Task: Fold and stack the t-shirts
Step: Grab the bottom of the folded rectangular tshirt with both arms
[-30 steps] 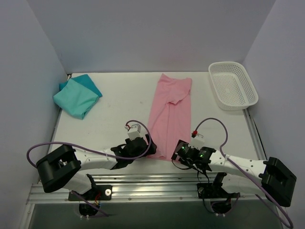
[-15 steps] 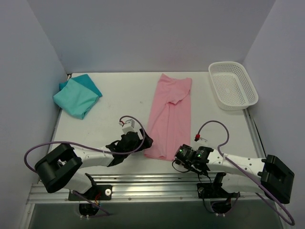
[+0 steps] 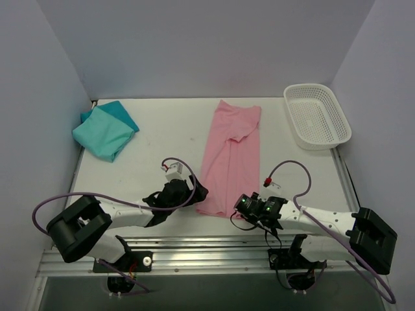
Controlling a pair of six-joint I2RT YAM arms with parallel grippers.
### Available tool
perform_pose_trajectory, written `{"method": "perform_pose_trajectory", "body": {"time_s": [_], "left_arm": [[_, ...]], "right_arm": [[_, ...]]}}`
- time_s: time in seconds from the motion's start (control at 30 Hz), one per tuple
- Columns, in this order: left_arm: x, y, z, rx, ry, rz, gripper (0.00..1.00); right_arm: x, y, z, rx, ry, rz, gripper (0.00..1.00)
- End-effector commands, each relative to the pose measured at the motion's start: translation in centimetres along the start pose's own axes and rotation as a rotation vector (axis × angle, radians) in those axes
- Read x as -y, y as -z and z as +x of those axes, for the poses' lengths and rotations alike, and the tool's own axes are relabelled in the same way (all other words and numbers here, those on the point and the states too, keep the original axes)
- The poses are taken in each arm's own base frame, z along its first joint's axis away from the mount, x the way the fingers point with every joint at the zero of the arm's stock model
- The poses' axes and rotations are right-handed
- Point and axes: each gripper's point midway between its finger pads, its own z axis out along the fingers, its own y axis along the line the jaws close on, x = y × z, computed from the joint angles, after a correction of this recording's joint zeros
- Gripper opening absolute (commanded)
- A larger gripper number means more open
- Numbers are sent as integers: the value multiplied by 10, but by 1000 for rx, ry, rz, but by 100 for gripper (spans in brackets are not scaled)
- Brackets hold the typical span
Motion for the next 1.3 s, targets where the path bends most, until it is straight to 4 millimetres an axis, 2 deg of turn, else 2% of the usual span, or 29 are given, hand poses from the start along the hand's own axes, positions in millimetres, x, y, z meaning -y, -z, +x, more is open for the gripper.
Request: {"method": "perform_pose_trajectory", "body": {"time_s": [0.0, 0.07, 0.13, 0.23, 0.27, 0.37, 0.53, 0.57, 0.67, 0.9, 0.93, 1.07, 1.13, 1.27], "left_arm": [[-2, 3, -1, 0, -13, 5, 95], [-2, 4, -1, 0, -12, 3, 95], [-3, 4, -1, 1, -14, 1, 95], [-3, 6, -3, 8, -17, 0, 95], [-3, 6, -3, 9, -17, -4, 95], [-4, 8, -5, 9, -20, -14, 95], [9, 21, -7, 4, -37, 10, 96], [2, 24, -3, -9, -56, -25, 96], [3, 32, 4, -33, -62, -32, 96], [30, 34, 10, -58, -55, 42, 100], [32, 34, 12, -66, -59, 44, 93], [32, 29, 15, -62, -62, 29, 83], [31, 26, 18, -67, -55, 30, 68], [34, 21, 23, -80, -51, 37, 54]], "right_arm": [[11, 0, -15, 68, -31, 23, 33], [12, 0, -15, 67, -31, 25, 25], [12, -1, -14, 61, -28, 29, 22], [13, -1, -13, 55, -22, 37, 9], [13, -1, -13, 55, -20, 36, 0], [13, -1, -13, 56, -15, 33, 0], [11, 1, -13, 54, -9, 20, 0], [12, 1, -14, 55, -7, 19, 0], [12, 3, -15, 58, -2, 11, 0], [11, 1, -14, 56, 12, 12, 0], [11, 1, -14, 54, 13, 13, 0], [11, 2, -14, 54, 9, 1, 0], [10, 3, -14, 56, 3, -10, 0], [10, 4, -16, 59, 0, -17, 0]]}}
